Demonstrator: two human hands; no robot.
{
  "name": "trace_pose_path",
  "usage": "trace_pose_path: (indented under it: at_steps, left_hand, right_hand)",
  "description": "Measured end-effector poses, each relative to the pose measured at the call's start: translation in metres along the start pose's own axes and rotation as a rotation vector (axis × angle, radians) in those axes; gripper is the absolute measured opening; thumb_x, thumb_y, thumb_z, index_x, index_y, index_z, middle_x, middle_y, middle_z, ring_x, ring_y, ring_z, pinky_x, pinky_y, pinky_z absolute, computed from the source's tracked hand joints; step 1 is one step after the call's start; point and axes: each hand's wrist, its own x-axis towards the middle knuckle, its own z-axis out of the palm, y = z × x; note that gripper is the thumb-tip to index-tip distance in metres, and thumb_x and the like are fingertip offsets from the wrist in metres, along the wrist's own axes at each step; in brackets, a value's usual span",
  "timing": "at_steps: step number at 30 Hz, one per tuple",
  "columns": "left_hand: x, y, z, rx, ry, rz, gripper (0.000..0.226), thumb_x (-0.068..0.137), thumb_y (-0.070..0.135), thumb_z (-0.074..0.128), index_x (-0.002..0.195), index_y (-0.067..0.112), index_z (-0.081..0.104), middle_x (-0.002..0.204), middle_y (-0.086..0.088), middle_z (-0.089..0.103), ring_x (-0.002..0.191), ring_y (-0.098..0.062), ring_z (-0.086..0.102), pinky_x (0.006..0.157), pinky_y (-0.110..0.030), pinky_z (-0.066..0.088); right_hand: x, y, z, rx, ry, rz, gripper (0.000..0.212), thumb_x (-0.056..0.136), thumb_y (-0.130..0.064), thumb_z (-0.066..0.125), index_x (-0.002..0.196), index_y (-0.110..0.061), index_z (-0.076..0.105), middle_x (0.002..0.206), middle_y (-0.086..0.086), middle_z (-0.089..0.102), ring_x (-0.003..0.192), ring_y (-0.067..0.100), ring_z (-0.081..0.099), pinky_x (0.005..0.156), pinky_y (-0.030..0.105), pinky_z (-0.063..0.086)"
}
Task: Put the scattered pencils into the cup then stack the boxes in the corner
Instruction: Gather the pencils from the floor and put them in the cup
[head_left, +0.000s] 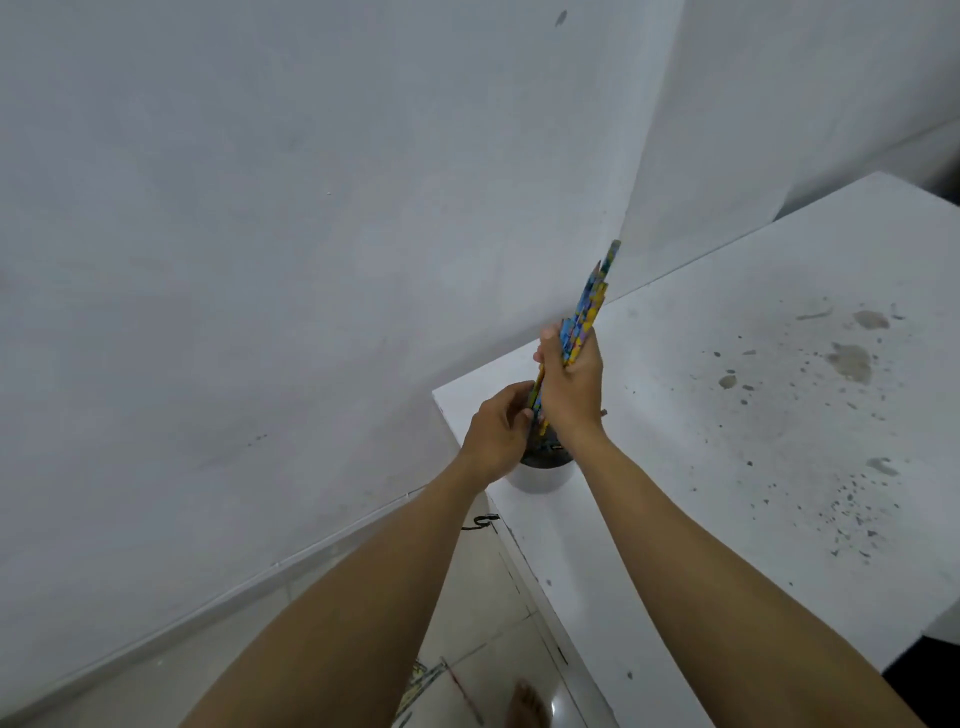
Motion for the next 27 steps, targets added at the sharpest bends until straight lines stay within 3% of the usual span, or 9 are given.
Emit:
trace_pose_path:
  at_steps: [7,10,13,17,19,22,25,27]
  left_hand:
    - [0.002,-0.005,0.003,0.024,0.027,-0.053,0.038,0.097,0.007,0.037,0.129,0.015,0.055,0.121,-0.004,0.064,0.111,-0.019,0.059,0.1,-0.039,0.048]
    - [0.0,-0.002,0.002,0.056,0.033,-0.013,0.039,0.097,0.005,0.036,0.129,0.016,0.055,0.123,-0.003,0.064,0.113,-0.019,0.058,0.099,-0.032,0.047]
    - [-0.002,0.0,0.002,0.076,0.06,0.023,0.039,0.098,0.005,0.038,0.134,0.014,0.051,0.129,-0.003,0.061,0.118,-0.017,0.055,0.102,-0.029,0.043]
    - [-0.008,0.002,0.001,0.068,0.125,0.047,0.036,0.098,0.007,0.04,0.132,0.012,0.053,0.127,-0.003,0.062,0.117,-0.017,0.056,0.1,-0.027,0.043]
    - [-0.017,0.0,-0.002,0.045,0.158,0.054,0.031,0.097,0.008,0.043,0.124,0.012,0.056,0.12,0.002,0.064,0.112,-0.014,0.058,0.094,-0.022,0.045]
    - [-0.03,-0.006,-0.009,0.037,0.211,0.05,0.025,0.096,0.011,0.047,0.118,0.014,0.059,0.11,0.012,0.061,0.106,-0.007,0.056,0.083,-0.005,0.037]
    - [-0.046,-0.016,-0.02,0.057,0.262,0.046,0.024,0.096,0.014,0.051,0.118,0.013,0.06,0.114,0.008,0.062,0.108,-0.01,0.057,0.089,-0.013,0.041]
    - [-0.06,-0.023,-0.03,0.066,0.286,0.046,0.024,0.096,0.014,0.052,0.118,0.013,0.06,0.116,0.007,0.062,0.107,-0.01,0.057,0.092,-0.019,0.043]
  right_hand:
    - [-0.021,0.037,0.0,-0.15,-0.087,0.061,0.018,0.09,-0.048,0.058,0.102,-0.037,0.052,0.091,-0.028,0.061,0.085,-0.016,0.059,0.07,0.01,0.045]
    - [-0.02,0.04,-0.004,-0.144,-0.097,0.076,0.027,0.091,-0.039,0.06,0.116,-0.036,0.05,0.103,-0.021,0.062,0.097,-0.006,0.061,0.083,0.017,0.05]
    - [-0.016,0.033,-0.008,-0.135,-0.091,0.059,0.038,0.094,-0.03,0.057,0.13,-0.033,0.044,0.12,-0.014,0.058,0.111,0.003,0.055,0.091,0.017,0.044]
    - [-0.014,0.022,-0.012,-0.209,-0.062,0.007,0.035,0.096,-0.026,0.053,0.131,-0.026,0.048,0.131,-0.012,0.052,0.112,0.0,0.047,0.095,0.013,0.035]
    - [-0.02,0.019,-0.01,-0.239,-0.069,-0.016,0.031,0.096,-0.025,0.051,0.127,-0.024,0.052,0.131,-0.01,0.054,0.112,0.002,0.047,0.097,0.016,0.037]
    - [-0.033,0.013,-0.004,-0.32,-0.029,-0.123,0.025,0.096,-0.022,0.052,0.12,-0.019,0.059,0.124,-0.006,0.059,0.115,0.011,0.052,0.101,0.031,0.044]
    - [-0.054,0.006,0.004,-0.37,0.016,-0.3,0.021,0.093,-0.019,0.054,0.11,-0.013,0.065,0.111,-0.001,0.065,0.107,0.017,0.057,0.095,0.039,0.047]
    - [-0.07,0.003,0.009,-0.346,-0.026,-0.313,0.02,0.093,-0.016,0.054,0.109,-0.012,0.066,0.106,0.001,0.067,0.102,0.015,0.058,0.097,0.041,0.047]
